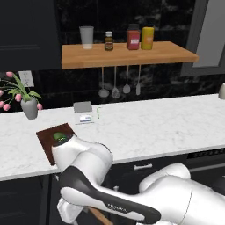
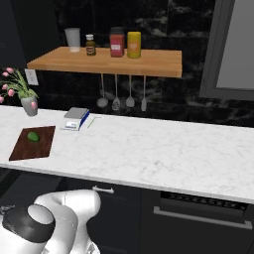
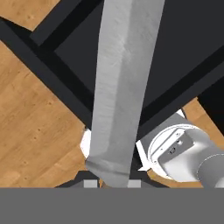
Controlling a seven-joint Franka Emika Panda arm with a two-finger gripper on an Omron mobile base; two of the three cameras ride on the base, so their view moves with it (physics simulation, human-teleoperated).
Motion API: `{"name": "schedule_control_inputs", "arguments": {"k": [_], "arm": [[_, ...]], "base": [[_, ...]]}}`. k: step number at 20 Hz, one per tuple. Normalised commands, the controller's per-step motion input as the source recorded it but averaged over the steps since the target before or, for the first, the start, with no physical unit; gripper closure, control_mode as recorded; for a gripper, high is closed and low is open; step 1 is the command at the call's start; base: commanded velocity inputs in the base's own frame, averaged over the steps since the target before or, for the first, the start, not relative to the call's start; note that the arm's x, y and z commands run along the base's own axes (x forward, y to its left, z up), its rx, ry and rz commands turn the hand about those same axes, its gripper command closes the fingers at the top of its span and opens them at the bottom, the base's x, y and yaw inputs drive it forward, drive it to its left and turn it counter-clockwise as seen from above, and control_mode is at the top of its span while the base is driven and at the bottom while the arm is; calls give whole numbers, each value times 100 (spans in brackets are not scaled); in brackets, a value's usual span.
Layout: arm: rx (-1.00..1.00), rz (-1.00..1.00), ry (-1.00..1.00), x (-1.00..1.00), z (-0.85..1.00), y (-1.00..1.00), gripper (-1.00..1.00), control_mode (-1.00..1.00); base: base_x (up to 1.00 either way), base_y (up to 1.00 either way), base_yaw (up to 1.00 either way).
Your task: Place the appropriate cutting tool for cutting the avocado skin on the cutting board.
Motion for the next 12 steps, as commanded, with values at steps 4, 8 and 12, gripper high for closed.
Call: {"name": "schedule_control_inputs", "arguments": {"k": [4,8,12], "arm": [[-2,1,10,99,86,18,100,-100],[0,0,16,100,31,57,100,-100],[-8,0,9,99,0,83,100,-100]], "base": [[0,0,0],[0,0,0],[0,0,0]]}}
